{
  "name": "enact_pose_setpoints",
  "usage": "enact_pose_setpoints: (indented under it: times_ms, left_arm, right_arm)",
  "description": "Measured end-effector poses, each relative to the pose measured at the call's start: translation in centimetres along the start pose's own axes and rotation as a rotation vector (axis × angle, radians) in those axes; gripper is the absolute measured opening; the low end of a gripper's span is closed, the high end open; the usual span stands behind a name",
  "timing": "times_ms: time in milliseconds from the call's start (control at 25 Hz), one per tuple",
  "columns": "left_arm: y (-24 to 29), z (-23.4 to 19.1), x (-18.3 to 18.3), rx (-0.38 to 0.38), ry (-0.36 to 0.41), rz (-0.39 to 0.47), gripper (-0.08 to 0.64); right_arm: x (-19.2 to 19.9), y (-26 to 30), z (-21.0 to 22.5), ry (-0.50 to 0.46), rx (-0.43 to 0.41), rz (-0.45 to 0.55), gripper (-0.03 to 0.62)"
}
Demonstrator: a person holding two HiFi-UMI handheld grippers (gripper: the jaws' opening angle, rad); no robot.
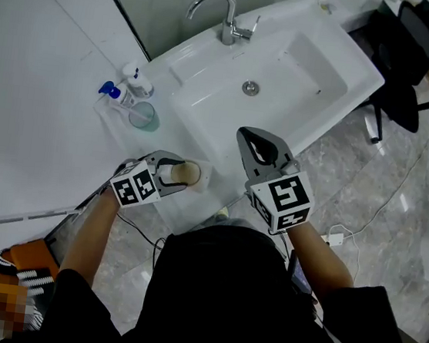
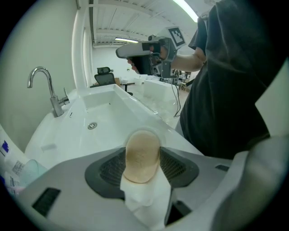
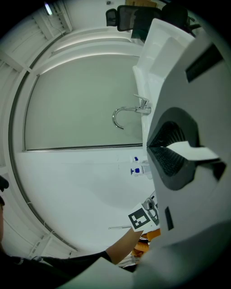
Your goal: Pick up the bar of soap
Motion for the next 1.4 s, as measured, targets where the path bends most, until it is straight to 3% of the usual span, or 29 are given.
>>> enact_pose_setpoints:
  times_ms: [360,800,1000,1400]
  left_arm:
    - [0.7,-0.2,0.4,0.051,0.025,-0.043,0.272]
    - [1.0,-1.5,0.4,0.15,-0.046,-0.035,0.272]
    - [1.2,-1.7,0.0,0.173,-0.054,-0.077,0.272]
    - [1.1,-1.5,0.0,0.149,-0.084,-0.066,0.269]
  right_arm:
    - [0.4,-0.2,-0.2,0.012,-0.007,-0.004,0.005]
    - [0.7,-0.2,-0.6,0.018,-0.014,-0.013,0.005]
    - [1.0,-0.3,-0.6,0.023,-0.016,-0.018,0.005]
    - [0.9,0.3,-1.3,0.025,-0.038,-0.013,0.005]
Point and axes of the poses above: the fingertips, and each gripper's own axes: y forward along the fingers, z to its right, x out of its underside, the point moved 7 cm from there along -y, backward along the fingers, and after that the axes turned 4 degrees about x, right-handed, at the moved point
